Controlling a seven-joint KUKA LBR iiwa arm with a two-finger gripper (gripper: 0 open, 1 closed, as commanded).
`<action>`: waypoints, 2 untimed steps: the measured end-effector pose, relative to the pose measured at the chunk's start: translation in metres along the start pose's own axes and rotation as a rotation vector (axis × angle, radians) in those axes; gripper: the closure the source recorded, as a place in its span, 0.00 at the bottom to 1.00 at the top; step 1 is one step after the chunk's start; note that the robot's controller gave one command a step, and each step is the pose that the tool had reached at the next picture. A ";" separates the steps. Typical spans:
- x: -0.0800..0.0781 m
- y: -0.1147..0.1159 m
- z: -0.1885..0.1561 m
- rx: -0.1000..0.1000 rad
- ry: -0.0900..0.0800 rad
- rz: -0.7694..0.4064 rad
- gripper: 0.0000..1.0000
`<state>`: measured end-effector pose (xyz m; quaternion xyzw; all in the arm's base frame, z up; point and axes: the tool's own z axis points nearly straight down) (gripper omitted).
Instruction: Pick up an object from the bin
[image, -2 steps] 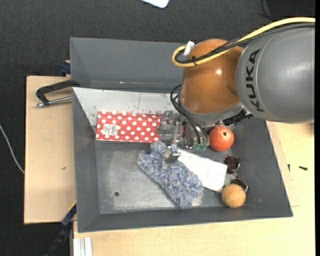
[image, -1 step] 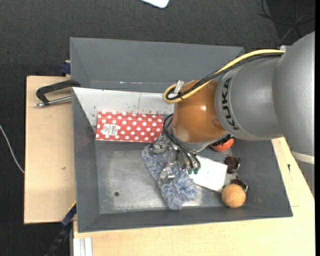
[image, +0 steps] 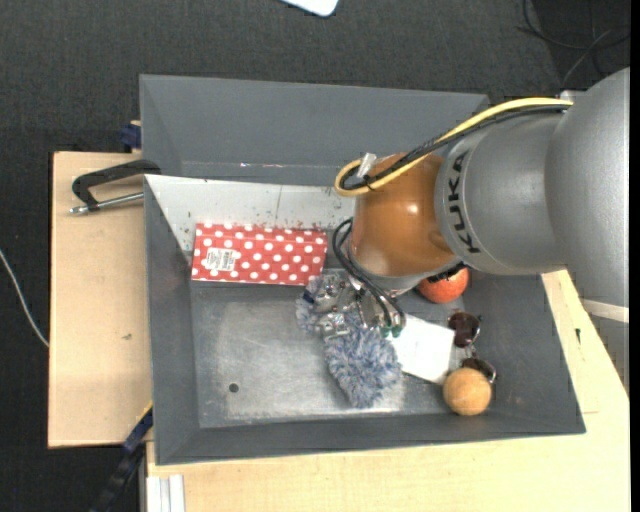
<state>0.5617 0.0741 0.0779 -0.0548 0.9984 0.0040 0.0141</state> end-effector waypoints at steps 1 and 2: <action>0.000 0.000 0.000 0.000 0.000 0.000 1.00; -0.009 0.007 -0.203 0.006 0.025 0.007 1.00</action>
Offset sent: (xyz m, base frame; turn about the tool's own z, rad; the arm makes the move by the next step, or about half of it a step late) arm 0.0036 0.0071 0.2443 0.0077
